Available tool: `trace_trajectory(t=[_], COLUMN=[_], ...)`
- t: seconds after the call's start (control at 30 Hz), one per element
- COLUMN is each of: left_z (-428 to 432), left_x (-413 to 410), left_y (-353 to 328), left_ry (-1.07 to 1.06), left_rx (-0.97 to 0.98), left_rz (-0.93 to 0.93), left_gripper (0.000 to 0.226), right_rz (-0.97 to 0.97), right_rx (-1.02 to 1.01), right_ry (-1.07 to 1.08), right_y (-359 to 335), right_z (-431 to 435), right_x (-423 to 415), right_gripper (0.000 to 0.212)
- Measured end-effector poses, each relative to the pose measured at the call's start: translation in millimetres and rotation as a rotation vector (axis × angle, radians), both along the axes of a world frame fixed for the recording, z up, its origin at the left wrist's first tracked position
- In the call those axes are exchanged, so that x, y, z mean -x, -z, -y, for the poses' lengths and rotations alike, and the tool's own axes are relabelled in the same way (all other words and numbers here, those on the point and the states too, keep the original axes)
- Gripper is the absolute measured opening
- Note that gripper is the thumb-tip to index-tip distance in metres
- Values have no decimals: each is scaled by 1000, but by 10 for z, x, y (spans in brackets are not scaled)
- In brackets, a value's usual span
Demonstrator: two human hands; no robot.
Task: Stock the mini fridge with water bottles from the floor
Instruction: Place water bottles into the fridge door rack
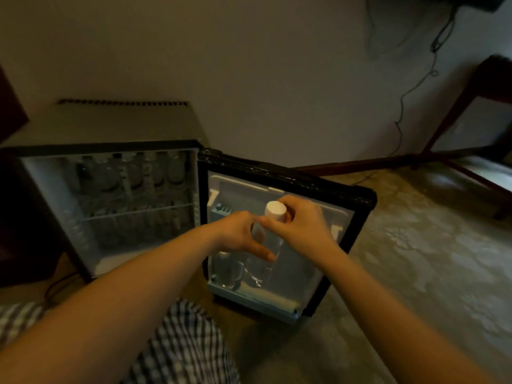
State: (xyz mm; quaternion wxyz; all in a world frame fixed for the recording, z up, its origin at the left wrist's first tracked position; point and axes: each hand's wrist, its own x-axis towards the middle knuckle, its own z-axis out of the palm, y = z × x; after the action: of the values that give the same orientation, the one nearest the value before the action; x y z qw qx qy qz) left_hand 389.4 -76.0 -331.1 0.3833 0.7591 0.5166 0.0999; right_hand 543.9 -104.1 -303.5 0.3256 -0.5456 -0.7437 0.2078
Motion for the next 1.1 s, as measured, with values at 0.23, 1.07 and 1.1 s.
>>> trace_trajectory(t=[0.23, 1.07, 1.1], left_z=[-224, -461, -471], left_x=[224, 502, 508], left_y=[295, 1440, 1466], left_ry=[7, -127, -127], left_rx=[73, 339, 352], left_rz=[31, -66, -59], left_gripper=[41, 39, 42], right_rz=[12, -66, -74], right_rx=[132, 319, 323], right_ry=[-20, 155, 156], right_y=[416, 1666, 1693], right_z=[-153, -342, -377], right_x=[171, 575, 588], right_gripper=[37, 40, 39])
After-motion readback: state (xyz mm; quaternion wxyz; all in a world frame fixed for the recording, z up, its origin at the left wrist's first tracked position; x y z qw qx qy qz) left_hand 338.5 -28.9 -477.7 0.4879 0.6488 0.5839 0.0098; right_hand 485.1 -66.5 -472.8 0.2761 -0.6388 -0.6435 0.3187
